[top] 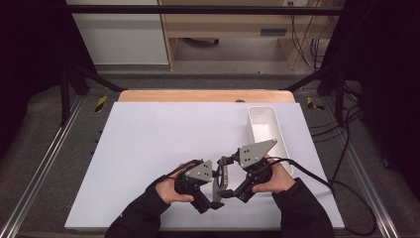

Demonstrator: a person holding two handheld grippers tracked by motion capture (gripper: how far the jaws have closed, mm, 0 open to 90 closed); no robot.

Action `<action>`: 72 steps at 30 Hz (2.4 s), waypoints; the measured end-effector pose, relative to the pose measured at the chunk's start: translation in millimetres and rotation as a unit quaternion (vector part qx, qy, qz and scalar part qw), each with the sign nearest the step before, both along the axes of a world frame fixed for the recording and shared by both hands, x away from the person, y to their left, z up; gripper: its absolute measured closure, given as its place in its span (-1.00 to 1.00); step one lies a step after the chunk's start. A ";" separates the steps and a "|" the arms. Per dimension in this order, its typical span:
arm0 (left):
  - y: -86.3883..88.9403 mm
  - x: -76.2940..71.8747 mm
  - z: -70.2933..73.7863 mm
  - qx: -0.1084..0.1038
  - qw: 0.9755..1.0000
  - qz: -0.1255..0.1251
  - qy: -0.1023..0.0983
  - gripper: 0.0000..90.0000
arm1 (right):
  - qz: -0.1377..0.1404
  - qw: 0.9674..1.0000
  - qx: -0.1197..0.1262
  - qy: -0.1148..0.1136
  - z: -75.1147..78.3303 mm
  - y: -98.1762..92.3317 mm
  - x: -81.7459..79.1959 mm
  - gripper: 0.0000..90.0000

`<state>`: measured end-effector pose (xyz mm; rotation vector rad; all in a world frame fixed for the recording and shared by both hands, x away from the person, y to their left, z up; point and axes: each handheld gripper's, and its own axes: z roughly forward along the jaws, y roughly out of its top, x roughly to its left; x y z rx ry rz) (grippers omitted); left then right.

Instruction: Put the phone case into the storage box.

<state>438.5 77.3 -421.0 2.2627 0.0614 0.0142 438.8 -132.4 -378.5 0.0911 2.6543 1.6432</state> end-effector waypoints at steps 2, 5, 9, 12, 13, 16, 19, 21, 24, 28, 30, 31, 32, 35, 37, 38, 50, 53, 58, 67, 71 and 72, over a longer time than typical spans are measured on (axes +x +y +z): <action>1.6 0.8 -0.4 -0.002 1.000 0.006 0.007 -0.87 | -0.001 1.000 0.001 0.001 0.3 -0.3 0.1 -0.73; 5.3 1.9 0.0 -0.006 1.000 0.010 0.013 -0.89 | -0.004 1.000 0.003 0.001 1.8 -1.5 0.5 -0.73; 12.1 2.9 1.2 -0.013 1.000 0.024 0.011 -0.92 | -0.014 1.000 0.006 -0.003 4.8 -4.5 1.4 -0.73; 18.9 2.8 1.9 -0.018 0.999 0.042 0.010 -0.96 | -0.024 1.000 0.012 -0.006 7.1 -7.0 2.1 -0.73; 21.5 3.3 2.2 -0.020 0.999 0.048 0.009 -0.96 | -0.029 0.999 0.014 -0.006 7.9 -7.9 2.2 -0.73; 28.6 4.1 2.9 -0.032 0.997 0.064 0.009 -0.97 | -0.041 0.999 0.017 -0.012 10.4 -10.3 3.2 -0.74; 36.7 4.5 3.8 -0.045 0.996 0.083 0.004 -0.99 | -0.053 0.998 0.021 -0.015 12.8 -12.8 3.9 -0.74; 43.4 4.9 3.8 -0.053 0.994 0.098 0.001 -0.99 | -0.064 0.998 0.023 -0.015 15.2 -14.9 4.4 -0.74; 52.4 5.3 3.3 -0.059 0.991 0.118 -0.004 -1.00 | -0.077 0.996 0.029 -0.020 18.8 -18.4 4.7 -0.74; 63.4 6.4 2.9 -0.068 0.987 0.142 -0.009 -1.00 | -0.085 0.995 0.037 -0.023 22.4 -21.8 4.7 -0.74; 69.1 6.6 3.0 -0.075 0.985 0.155 -0.012 -1.00 | -0.090 0.995 0.039 -0.022 23.7 -23.2 4.8 -0.74; 72.8 6.8 2.8 -0.078 0.983 0.163 -0.015 -1.00 | -0.094 0.994 0.040 -0.025 24.4 -24.0 4.6 -0.74; 75.6 7.1 2.6 -0.080 0.982 0.170 -0.016 -1.00 | -0.097 0.994 0.040 -0.026 25.1 -24.8 4.3 -0.74; 85.0 7.4 2.1 -0.089 0.977 0.191 -0.017 -1.00 | -0.105 0.993 0.041 -0.027 27.1 -26.4 4.0 -0.74; 90.4 7.5 2.3 -0.093 0.975 0.201 -0.019 -1.00 | -0.112 0.992 0.042 -0.029 28.2 -27.7 4.2 -0.74; 93.5 7.2 2.5 -0.097 0.974 0.206 -0.019 -1.00 | -0.116 0.992 0.042 -0.030 28.9 -28.4 4.2 -0.74; 124.0 4.2 1.1 -0.126 0.960 0.251 -0.024 -1.00 | -0.170 0.983 0.058 -0.034 36.6 -34.9 5.6 -0.74; 130.2 3.1 0.3 -0.128 0.958 0.255 -0.025 -1.00 | -0.179 0.981 0.065 -0.034 39.2 -37.3 5.7 -0.74; 142.4 3.3 -1.2 -0.134 0.952 0.272 -0.031 -1.00 | -0.197 0.977 0.069 -0.037 43.0 -38.9 5.3 -0.74; 167.0 4.6 -7.6 -0.139 0.939 0.311 -0.042 -1.00 | -0.213 0.974 0.064 -0.045 57.4 -35.0 7.7 -0.74; 173.6 3.4 -9.1 -0.140 0.935 0.322 -0.052 -1.00 | -0.226 0.971 0.061 -0.047 58.9 -35.2 9.9 -0.74; 175.0 2.6 -9.4 -0.141 0.934 0.324 -0.054 -1.00 | -0.230 0.970 0.060 -0.047 59.4 -35.9 10.6 -0.74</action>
